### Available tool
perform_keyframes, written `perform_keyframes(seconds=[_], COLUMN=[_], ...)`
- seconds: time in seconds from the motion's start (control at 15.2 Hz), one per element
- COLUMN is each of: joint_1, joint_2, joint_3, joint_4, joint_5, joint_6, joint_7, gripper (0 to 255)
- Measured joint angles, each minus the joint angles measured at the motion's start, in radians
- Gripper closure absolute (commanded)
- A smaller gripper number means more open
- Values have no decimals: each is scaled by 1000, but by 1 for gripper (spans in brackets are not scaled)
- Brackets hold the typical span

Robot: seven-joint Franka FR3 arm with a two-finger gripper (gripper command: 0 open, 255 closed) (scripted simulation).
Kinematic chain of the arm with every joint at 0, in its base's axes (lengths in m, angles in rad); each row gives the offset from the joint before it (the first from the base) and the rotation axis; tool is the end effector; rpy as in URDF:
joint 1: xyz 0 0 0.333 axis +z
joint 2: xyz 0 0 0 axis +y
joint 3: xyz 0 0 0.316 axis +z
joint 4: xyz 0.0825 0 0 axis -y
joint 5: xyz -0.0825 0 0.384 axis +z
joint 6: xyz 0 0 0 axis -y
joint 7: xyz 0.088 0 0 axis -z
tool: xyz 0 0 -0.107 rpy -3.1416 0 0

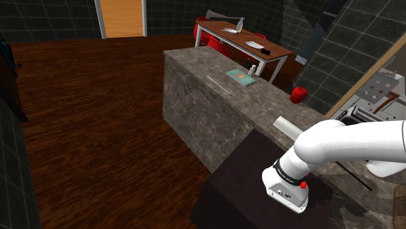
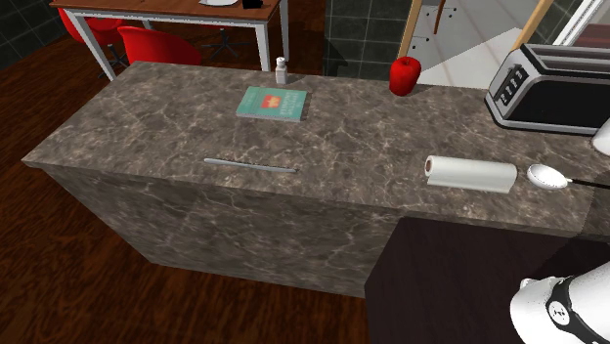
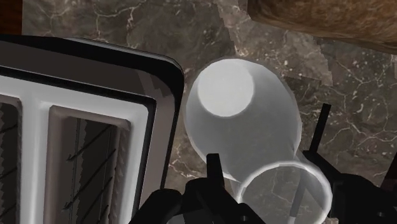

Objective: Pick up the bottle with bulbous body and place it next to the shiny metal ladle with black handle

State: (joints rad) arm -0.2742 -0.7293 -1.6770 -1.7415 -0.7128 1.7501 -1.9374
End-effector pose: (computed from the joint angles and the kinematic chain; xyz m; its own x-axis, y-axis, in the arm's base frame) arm -0.3948 -0.4688 0.4385 0.9919 0.1225 0.0333 0.1228 -0.9924 -0.0069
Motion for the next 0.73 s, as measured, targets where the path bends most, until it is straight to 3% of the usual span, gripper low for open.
perform_keyframes(seconds=[0.46,0.53,0.73], joint_1=[2,3,3], joint_2=[-5,-6,-6], joint_3=[-8,-8,-8], joint_4=[-7,-7,-8], joint_5=[-7,-7,-7], joint_6=[11,11,12], joint_7=[3,3,3], gripper=[255,0,0])
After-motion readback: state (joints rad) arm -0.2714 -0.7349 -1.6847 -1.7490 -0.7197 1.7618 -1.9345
